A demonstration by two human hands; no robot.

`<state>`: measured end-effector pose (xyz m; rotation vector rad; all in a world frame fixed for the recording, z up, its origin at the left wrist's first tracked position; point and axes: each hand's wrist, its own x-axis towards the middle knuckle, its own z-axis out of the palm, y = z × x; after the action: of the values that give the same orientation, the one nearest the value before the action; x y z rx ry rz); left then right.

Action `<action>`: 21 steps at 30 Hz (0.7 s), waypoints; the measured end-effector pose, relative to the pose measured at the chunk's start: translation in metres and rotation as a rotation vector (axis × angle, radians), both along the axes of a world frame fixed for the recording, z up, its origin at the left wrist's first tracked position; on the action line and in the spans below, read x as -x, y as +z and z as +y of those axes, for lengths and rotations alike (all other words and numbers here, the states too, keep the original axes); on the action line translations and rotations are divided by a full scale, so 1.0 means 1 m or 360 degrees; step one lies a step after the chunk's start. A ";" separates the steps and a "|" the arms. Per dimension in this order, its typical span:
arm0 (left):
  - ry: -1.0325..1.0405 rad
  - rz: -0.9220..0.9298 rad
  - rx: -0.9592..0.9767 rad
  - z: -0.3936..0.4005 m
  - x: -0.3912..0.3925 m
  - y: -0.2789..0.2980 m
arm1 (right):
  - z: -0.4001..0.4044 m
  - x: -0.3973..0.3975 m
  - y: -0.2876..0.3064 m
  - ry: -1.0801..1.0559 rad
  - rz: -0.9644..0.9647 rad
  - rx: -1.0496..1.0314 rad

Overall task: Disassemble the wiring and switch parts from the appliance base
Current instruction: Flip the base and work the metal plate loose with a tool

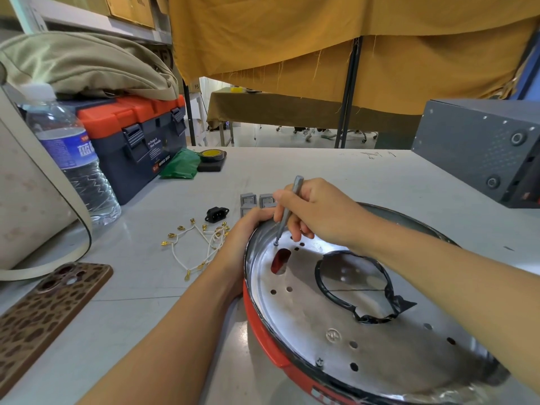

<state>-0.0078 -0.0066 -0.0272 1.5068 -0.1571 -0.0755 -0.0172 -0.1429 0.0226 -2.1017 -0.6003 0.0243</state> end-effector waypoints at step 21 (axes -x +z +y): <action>-0.0174 0.0174 0.0413 0.002 0.014 -0.003 | -0.024 -0.001 0.018 0.0396 0.0222 0.0234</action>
<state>-0.0223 -0.0045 -0.0299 1.2319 -0.1547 -0.2169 -0.0162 -0.1666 0.0410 -2.1320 -0.7909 0.3627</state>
